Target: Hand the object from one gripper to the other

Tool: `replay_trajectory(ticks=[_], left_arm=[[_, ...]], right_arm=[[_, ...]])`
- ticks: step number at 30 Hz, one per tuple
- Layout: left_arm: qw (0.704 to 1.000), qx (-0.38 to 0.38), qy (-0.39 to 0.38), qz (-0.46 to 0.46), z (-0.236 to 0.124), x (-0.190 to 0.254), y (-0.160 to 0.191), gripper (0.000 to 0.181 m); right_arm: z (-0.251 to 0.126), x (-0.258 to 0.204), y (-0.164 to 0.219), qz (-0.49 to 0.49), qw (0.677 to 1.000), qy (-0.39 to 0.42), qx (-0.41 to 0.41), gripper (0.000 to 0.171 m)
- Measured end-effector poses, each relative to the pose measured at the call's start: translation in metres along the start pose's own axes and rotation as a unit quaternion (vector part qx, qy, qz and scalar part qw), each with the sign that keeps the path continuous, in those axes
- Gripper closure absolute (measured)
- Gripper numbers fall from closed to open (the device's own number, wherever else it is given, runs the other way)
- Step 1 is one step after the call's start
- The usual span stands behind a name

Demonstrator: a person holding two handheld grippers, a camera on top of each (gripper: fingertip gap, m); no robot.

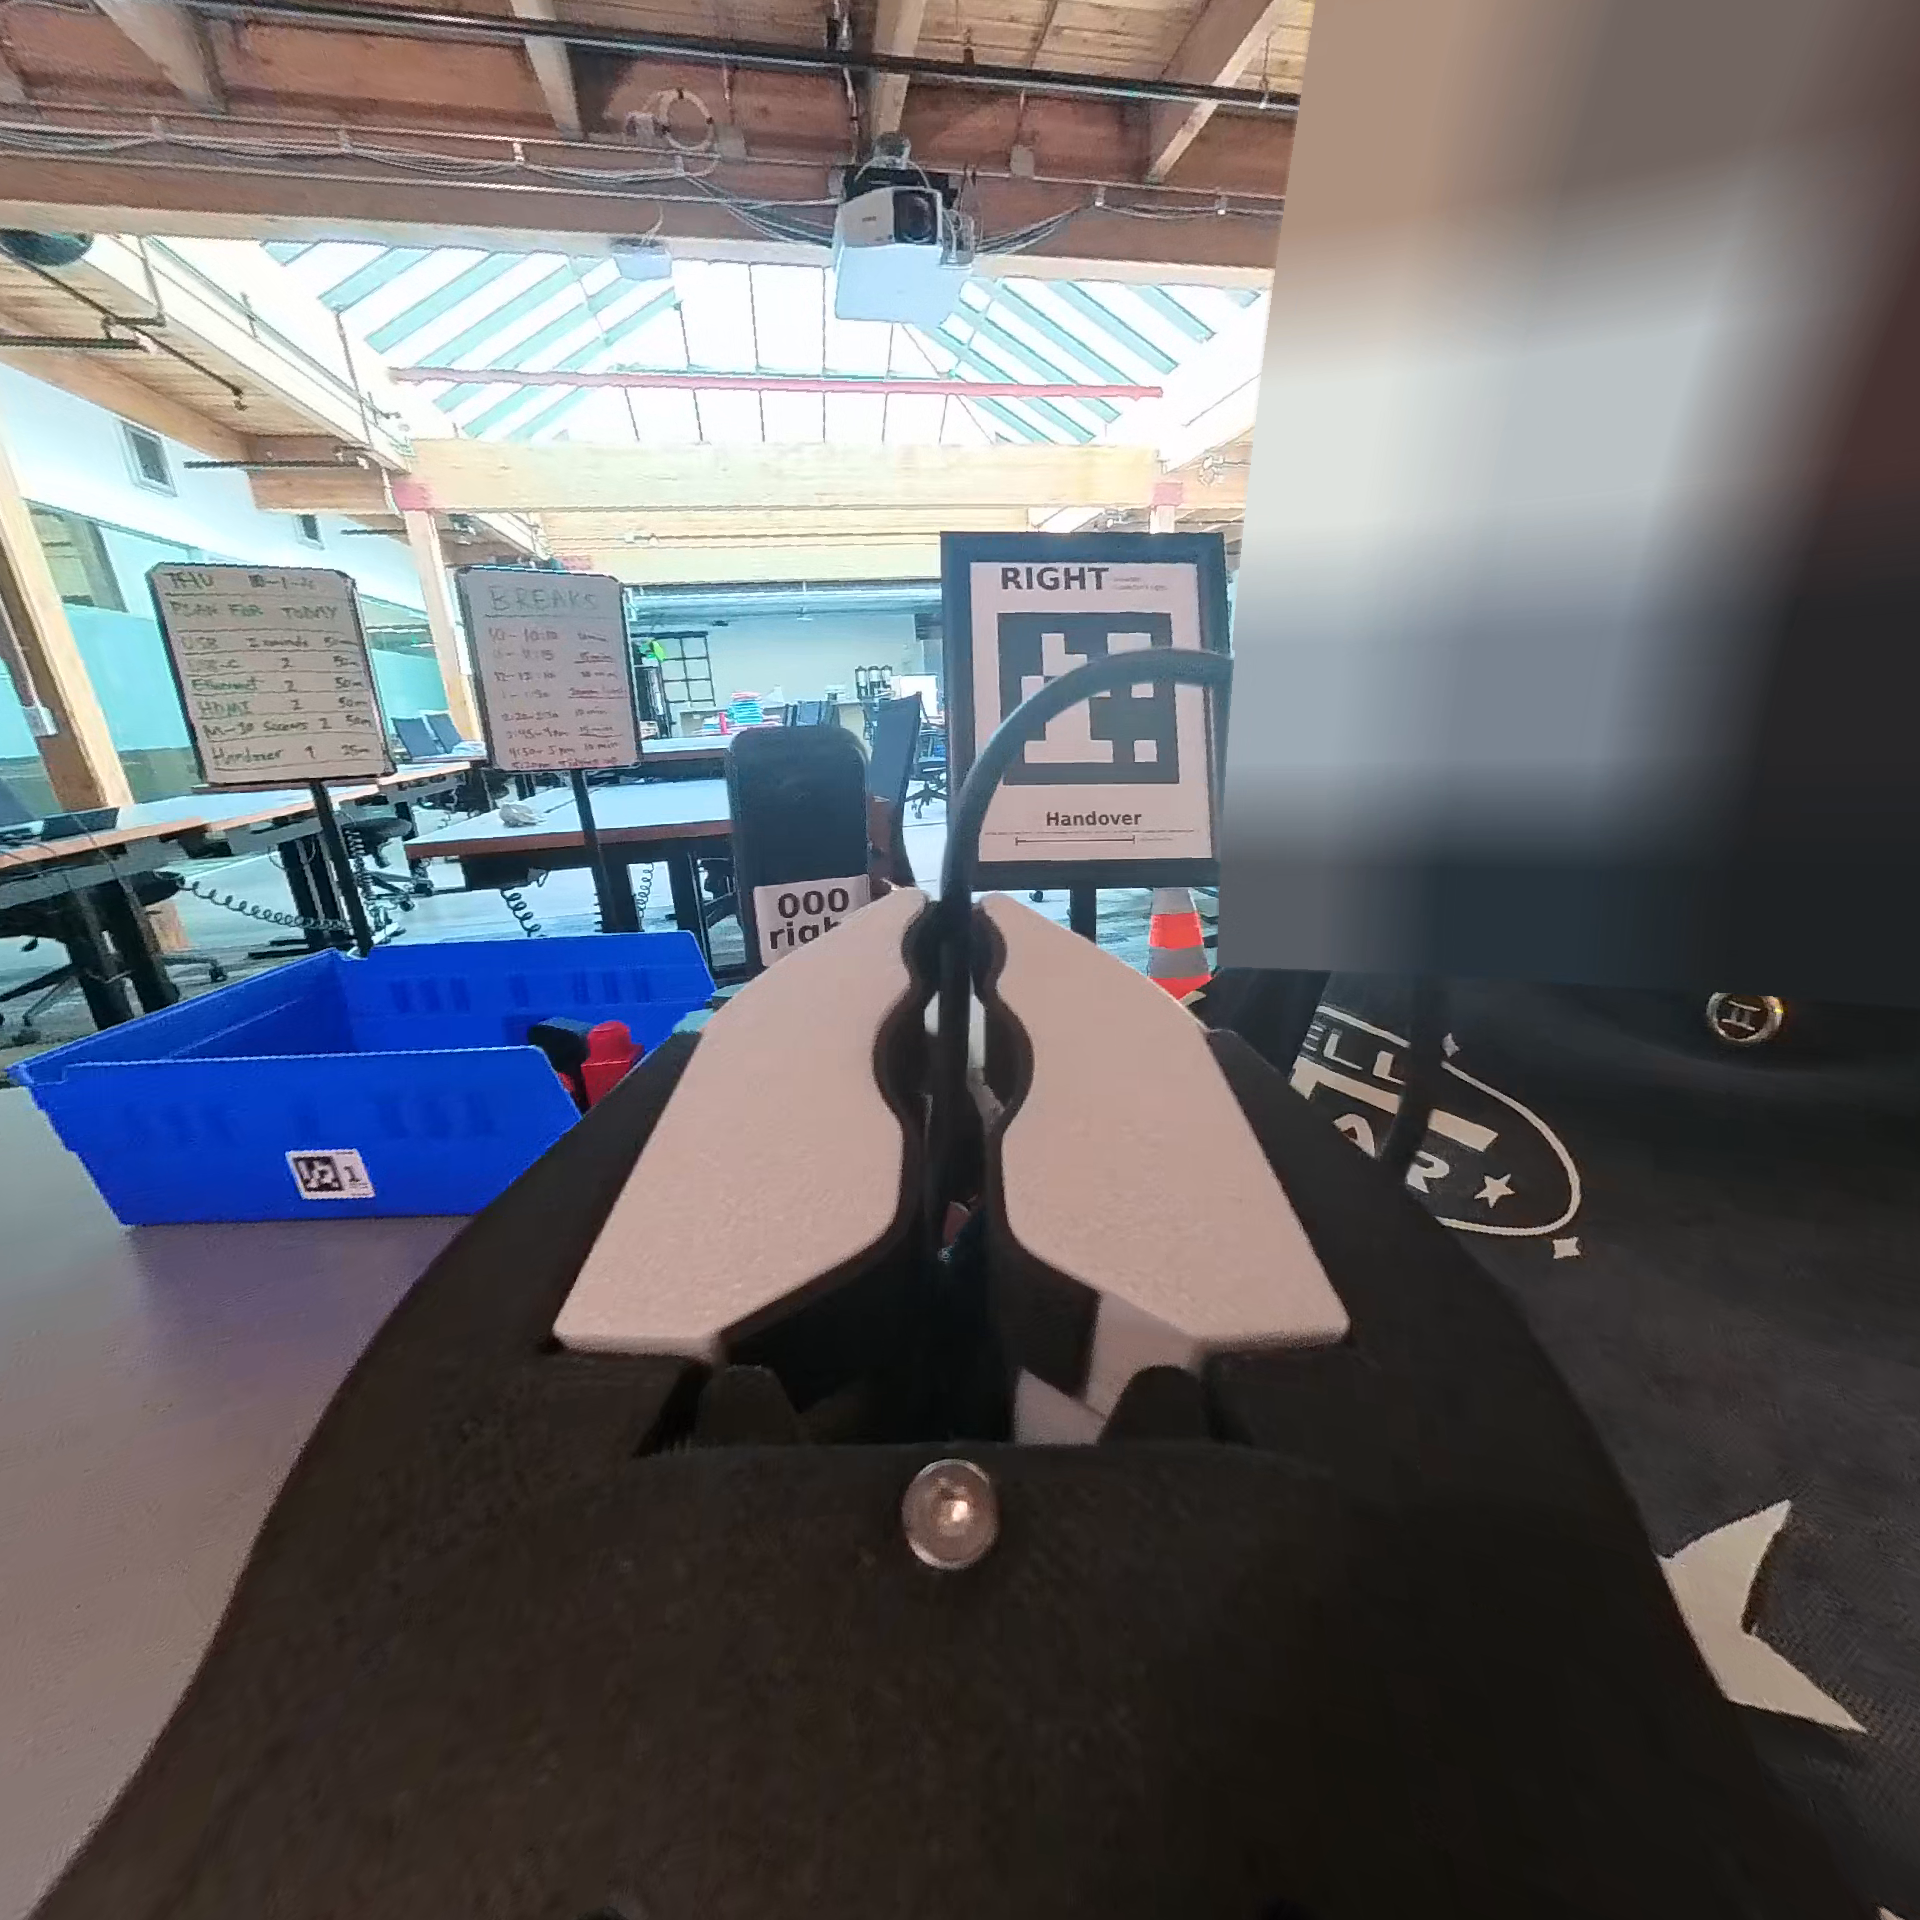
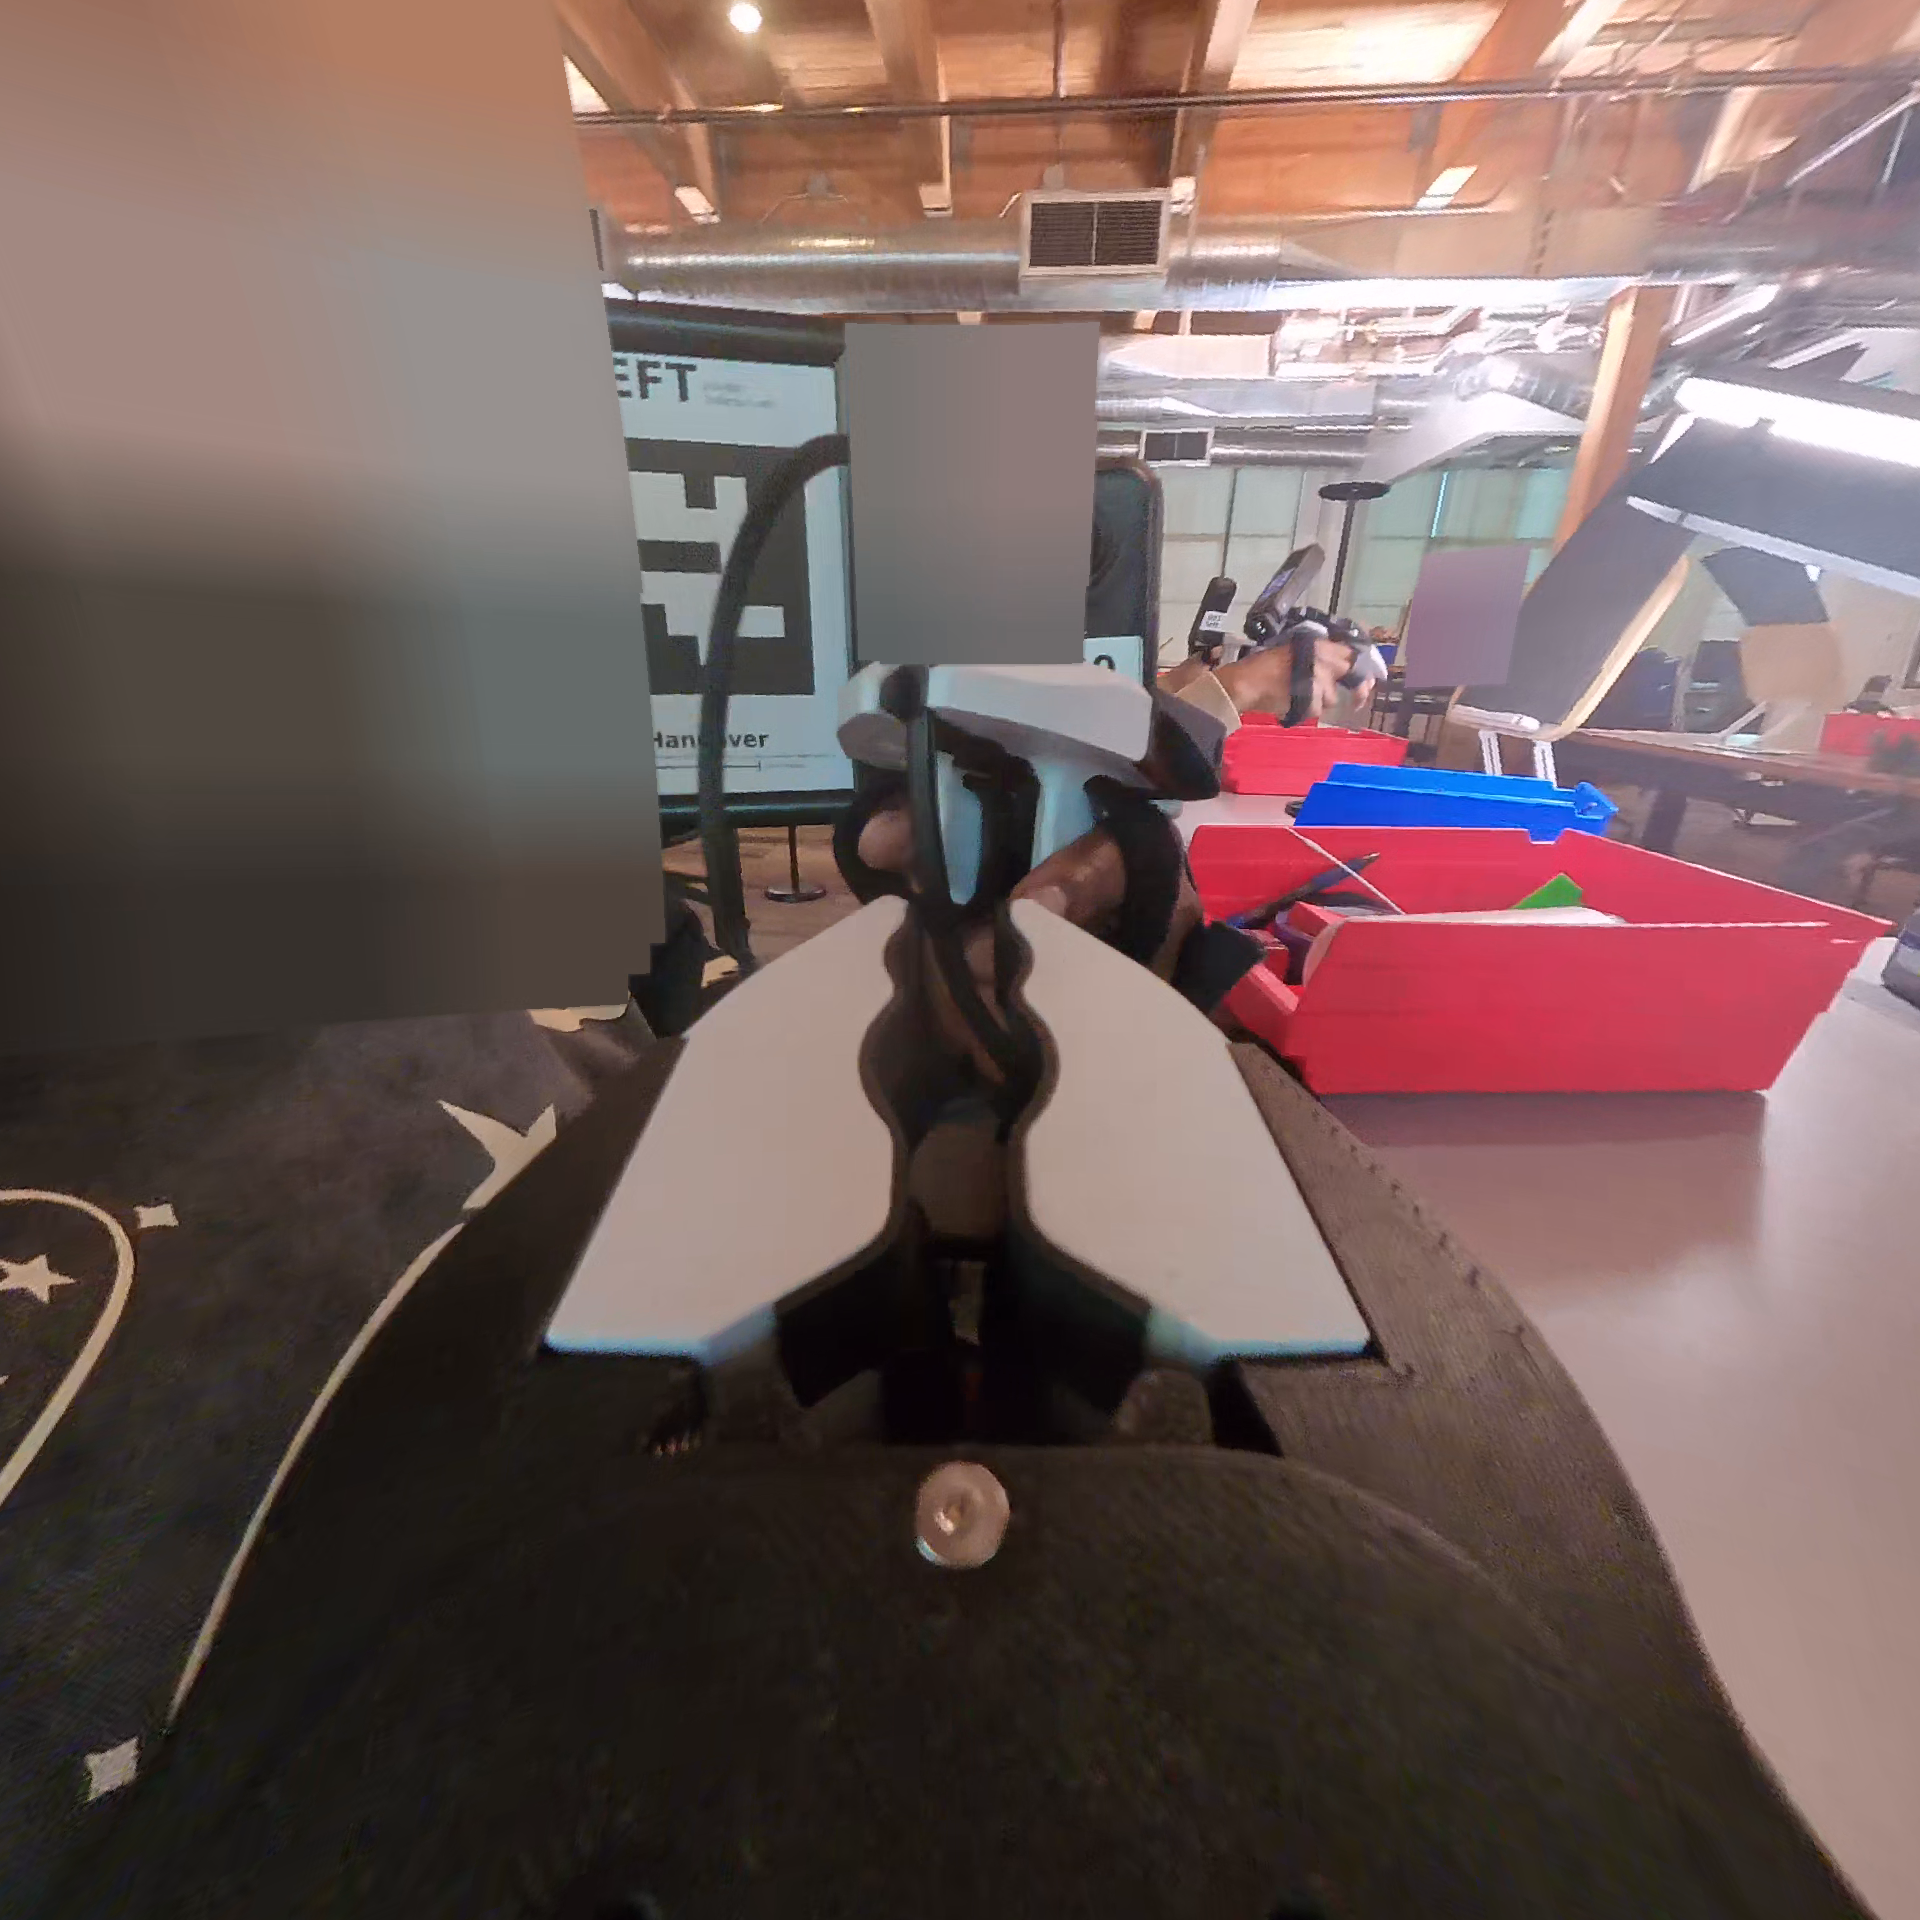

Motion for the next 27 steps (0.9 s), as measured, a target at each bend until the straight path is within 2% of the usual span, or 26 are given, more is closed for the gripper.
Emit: replay_trajectory(ticks=[2,6,12,15,17,18,22,27], left_arm=[[1.0,-0.002,0.0,0.003,0.001,0.001,0.0,0.176],[0.999,-0.011,-0.022,0.024,-0.001,-0.001,0.0,0.17],[0.985,-0.092,-0.093,0.109,-0.003,-0.012,0.011,0.157],[0.966,-0.142,-0.13,0.173,0.002,-0.015,0.022,0.159],[0.958,-0.153,-0.142,0.197,0.007,-0.015,0.026,0.172],[0.957,-0.15,-0.147,0.199,0.008,-0.015,0.026,0.178],[0.971,-0.125,-0.13,0.159,0.005,-0.015,0.02,0.177],[0.989,-0.056,-0.099,0.097,-0.002,-0.013,0.006,0.177]], right_arm=[[0.001,-0.002,0.0,-0.015,1.0,-0.006,-0.009,0.165],[-0.001,-0.002,-0.006,-0.053,0.998,0.022,-0.019,0.166],[-0.011,-0.001,-0.027,-0.101,0.991,0.086,0.021,0.166],[-0.014,-0.001,-0.034,-0.113,0.986,0.112,0.042,0.166],[-0.015,-0.001,-0.036,-0.12,0.984,0.12,0.046,0.166],[-0.014,-0.002,-0.036,-0.121,0.984,0.12,0.047,0.166],[-0.016,-0.003,-0.04,-0.111,0.985,0.117,0.062,0.165],[-0.023,0.004,-0.035,-0.068,0.993,0.086,0.049,0.149]])
Point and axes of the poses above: each gripper's, where its closed fingertips meet, z out along the fingers, y out of its underside, x = y × z across the jaws, the point moved 6 cm from there along -z, back along the fingers, and after that the axes turned 4 degrees about -y, right-handed, at the moved point
